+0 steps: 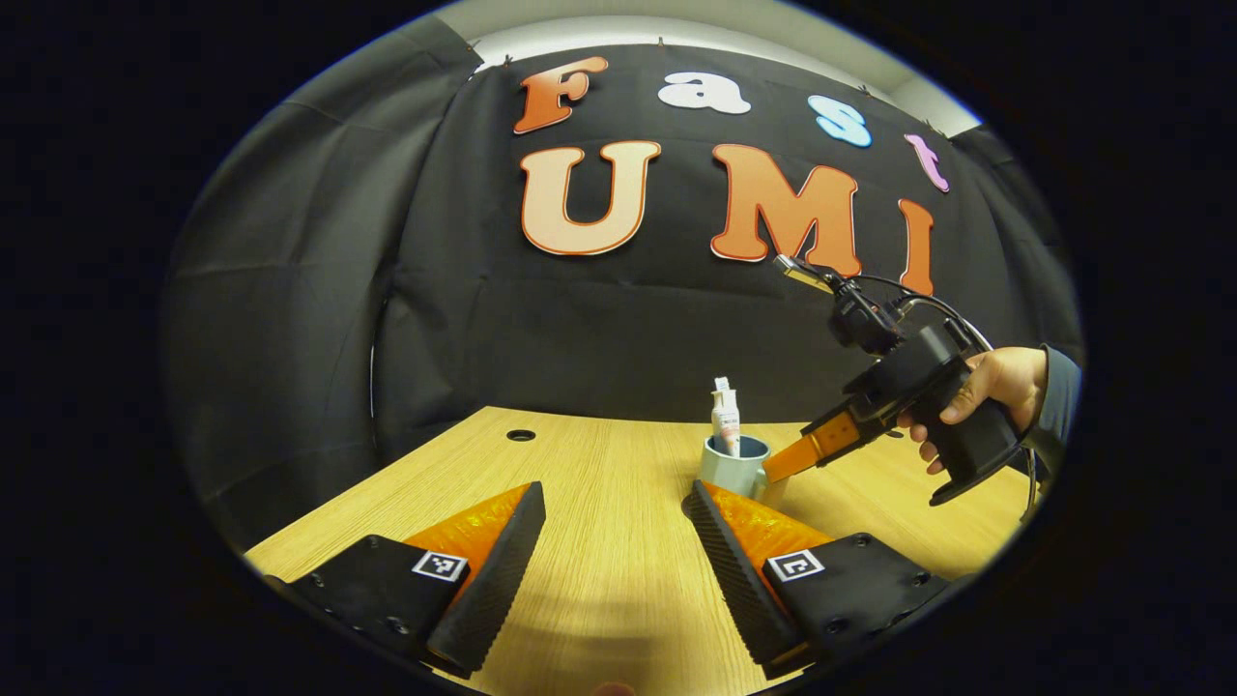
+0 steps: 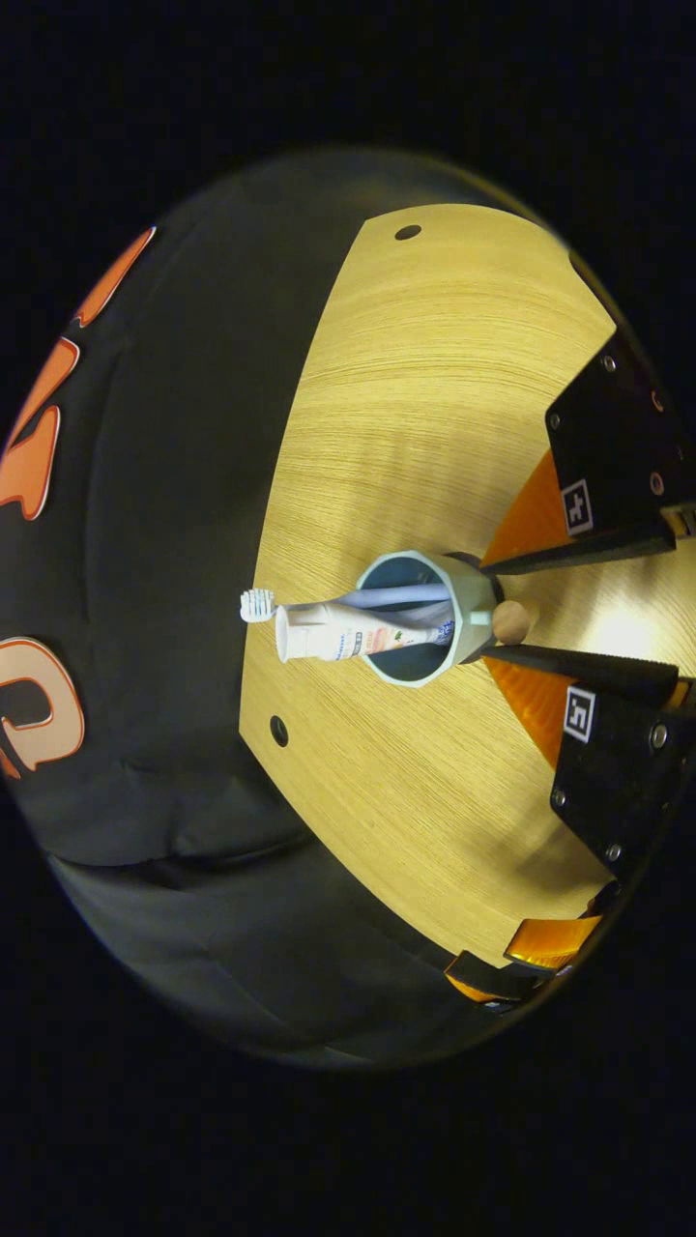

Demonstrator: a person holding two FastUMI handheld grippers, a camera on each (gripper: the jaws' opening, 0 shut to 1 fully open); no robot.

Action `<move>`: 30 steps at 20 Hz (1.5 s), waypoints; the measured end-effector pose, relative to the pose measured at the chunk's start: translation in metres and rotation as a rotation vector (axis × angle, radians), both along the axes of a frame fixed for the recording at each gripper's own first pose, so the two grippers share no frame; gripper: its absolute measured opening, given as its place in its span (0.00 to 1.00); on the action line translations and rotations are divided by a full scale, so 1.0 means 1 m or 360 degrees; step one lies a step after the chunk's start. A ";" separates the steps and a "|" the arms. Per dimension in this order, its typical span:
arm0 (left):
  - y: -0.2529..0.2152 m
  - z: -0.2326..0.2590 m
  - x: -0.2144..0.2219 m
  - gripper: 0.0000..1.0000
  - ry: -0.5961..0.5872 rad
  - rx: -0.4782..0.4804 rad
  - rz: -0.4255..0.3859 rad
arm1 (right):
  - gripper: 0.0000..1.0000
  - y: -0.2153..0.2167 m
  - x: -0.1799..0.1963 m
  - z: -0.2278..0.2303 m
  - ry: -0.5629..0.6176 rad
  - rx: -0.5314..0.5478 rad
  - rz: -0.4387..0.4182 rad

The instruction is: Put the toothbrush and toothpaste on the desktop into the cup, then pick up the cup and place it on the coaster on the desktop.

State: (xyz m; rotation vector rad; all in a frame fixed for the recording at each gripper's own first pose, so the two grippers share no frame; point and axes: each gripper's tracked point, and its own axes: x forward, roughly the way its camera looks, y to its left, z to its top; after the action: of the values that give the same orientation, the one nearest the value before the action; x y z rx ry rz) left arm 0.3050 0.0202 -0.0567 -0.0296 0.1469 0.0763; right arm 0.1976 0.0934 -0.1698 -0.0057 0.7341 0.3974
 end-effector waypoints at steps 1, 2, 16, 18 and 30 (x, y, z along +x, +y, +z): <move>-0.003 0.004 -0.001 0.97 -0.0017 -0.0010 -0.0005 | 0.50 -0.001 0.000 0.001 -0.0031 0.0023 0.0001; -0.007 0.008 -0.003 0.97 -0.0027 -0.0012 -0.0018 | 0.53 -0.002 -0.001 0.001 -0.0055 0.0043 -0.0009; -0.113 0.038 0.007 0.97 -0.0142 0.0059 -0.0176 | 0.95 -0.093 -0.036 0.058 -0.0611 0.0177 -0.0219; -0.134 0.042 0.006 0.97 -0.0166 0.0055 -0.0207 | 0.95 -0.104 -0.041 0.063 -0.0712 0.0209 -0.0267; -0.199 0.075 -0.016 0.97 -0.0389 0.0088 -0.0216 | 0.95 -0.172 -0.089 0.067 -0.1192 0.0158 -0.0487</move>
State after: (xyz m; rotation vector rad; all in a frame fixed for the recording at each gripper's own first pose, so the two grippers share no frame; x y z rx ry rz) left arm 0.2886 -0.1793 0.0183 0.0260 -0.0979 -0.0590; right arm 0.1087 -0.0784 -0.1029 0.0488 -0.0290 0.1145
